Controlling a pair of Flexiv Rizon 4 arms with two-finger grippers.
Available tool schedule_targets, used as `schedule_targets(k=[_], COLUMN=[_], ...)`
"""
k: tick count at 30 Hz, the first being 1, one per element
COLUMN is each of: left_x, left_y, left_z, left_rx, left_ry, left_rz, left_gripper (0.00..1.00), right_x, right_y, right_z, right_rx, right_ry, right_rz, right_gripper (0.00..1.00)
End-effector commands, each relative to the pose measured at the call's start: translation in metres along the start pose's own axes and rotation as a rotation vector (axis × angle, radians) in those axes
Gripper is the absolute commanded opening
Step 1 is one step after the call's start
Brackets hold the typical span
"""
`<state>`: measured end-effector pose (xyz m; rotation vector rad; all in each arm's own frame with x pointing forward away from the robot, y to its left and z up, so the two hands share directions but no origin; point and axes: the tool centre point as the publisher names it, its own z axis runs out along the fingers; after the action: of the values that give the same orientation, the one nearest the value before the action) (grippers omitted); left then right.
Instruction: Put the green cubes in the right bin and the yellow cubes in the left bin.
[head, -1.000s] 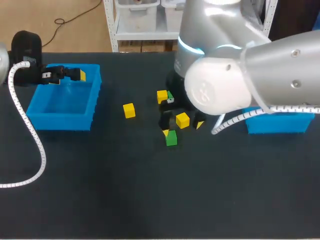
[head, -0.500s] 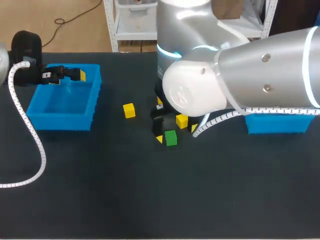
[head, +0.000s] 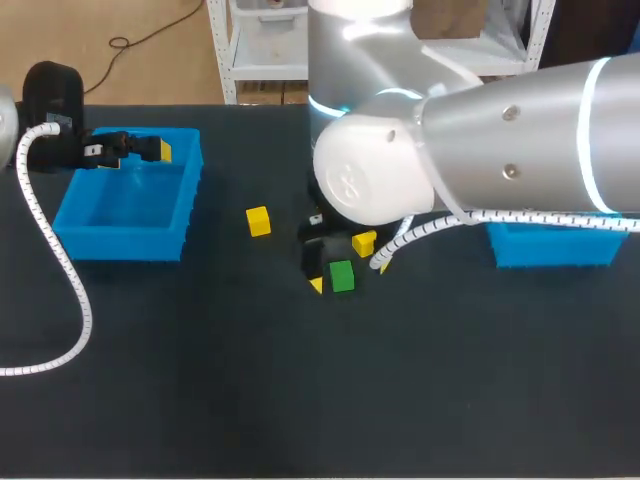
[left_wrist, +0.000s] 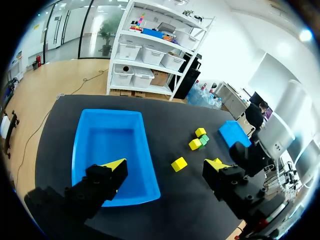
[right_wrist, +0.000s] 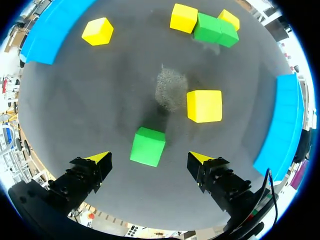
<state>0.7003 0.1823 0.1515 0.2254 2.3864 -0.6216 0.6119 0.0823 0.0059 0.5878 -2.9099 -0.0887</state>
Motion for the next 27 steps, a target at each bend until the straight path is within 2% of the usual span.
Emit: schedule_targets(k=[1, 9, 11, 12, 14, 15, 27], left_x=[0.0014, 0.0014, 0.0014, 0.0014, 0.0014, 0.0014, 0.0014], left_y=[0.0024, 0.0024, 0.0024, 0.0024, 0.0024, 0.0024, 0.0024], left_z=[-0.0002, -0.0002, -0.0002, -0.0002, -0.0002, -0.0002, -0.0002], left_rx=[0.012, 0.012, 0.012, 0.012, 0.012, 0.012, 0.012], left_ry=[-0.007, -0.007, -0.007, -0.007, -0.007, -0.007, -0.007], left_rz=[0.002, 0.002, 0.002, 0.002, 0.002, 0.002, 0.002], left_gripper=[1.00, 1.00, 1.00, 1.00, 1.00, 1.00, 1.00], right_x=[-0.0062, -0.0068, -0.0071, -0.0072, -0.0075, -0.0075, -0.0079], right_y=[0.0016, 0.0072, 0.0082, 0.0082, 0.0083, 0.0083, 0.0083], right_z=[0.0027, 0.0054, 0.0055, 0.0055, 0.0055, 0.0055, 0.0053], right_rx=[-0.001, 0.030, 0.035, 0.036, 0.035, 0.034, 0.027], right_ry=[0.027, 0.072, 0.074, 0.074, 0.072, 0.070, 0.067], right_rz=[0.005, -0.038, -0.043, -0.045, -0.047, -0.047, -0.045], right_gripper=[1.00, 1.00, 0.44, 0.27, 0.04, 0.00, 0.00])
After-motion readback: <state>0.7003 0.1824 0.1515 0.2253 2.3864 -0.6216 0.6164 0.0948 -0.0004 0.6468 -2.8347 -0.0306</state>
